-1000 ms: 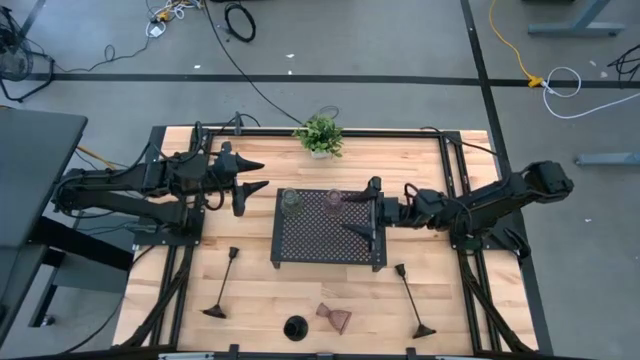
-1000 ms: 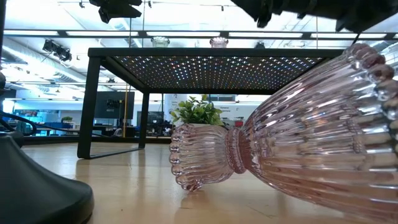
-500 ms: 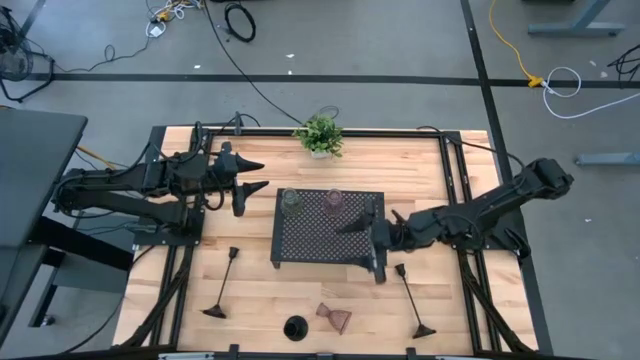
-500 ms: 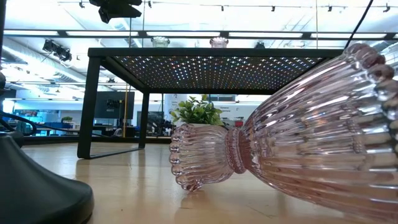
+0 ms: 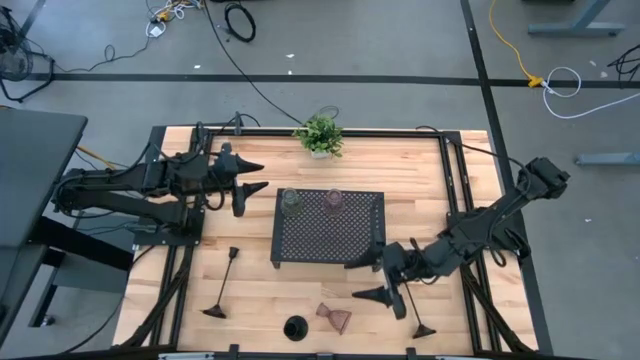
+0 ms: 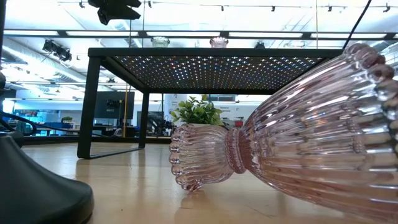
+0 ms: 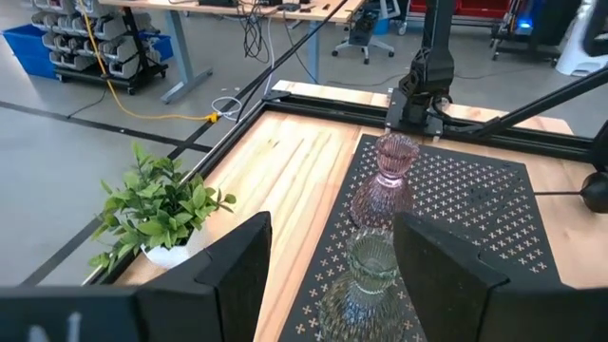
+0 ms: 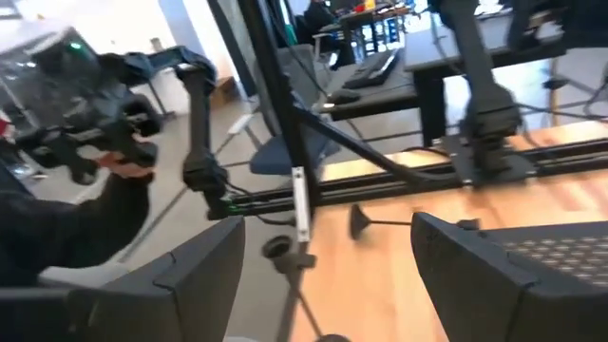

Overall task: Pick & Place candle stick holders
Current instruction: Put the pink glass candle holder on the shelf aligned with the other glass candle holders

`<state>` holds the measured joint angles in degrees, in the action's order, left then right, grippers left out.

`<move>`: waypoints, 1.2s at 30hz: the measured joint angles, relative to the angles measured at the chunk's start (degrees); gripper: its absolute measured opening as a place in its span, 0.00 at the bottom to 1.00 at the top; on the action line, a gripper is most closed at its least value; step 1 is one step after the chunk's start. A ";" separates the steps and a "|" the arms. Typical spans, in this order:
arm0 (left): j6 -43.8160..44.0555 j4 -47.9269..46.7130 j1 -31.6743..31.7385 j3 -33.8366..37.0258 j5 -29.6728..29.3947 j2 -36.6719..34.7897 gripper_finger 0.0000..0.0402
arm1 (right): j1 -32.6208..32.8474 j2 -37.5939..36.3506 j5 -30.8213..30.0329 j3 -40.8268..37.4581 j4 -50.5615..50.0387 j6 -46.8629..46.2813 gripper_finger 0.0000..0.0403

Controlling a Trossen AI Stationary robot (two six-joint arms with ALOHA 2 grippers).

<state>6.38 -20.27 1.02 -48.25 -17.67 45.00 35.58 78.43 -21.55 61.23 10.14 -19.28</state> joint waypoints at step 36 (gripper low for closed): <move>3.53 -1.53 -0.01 0.00 1.03 0.02 0.56 | 4.21 26.93 12.14 30.82 -21.93 -29.32 0.67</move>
<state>9.91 -21.80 1.00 -48.25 -16.64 45.01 39.78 105.35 -9.41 92.05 -11.78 -48.59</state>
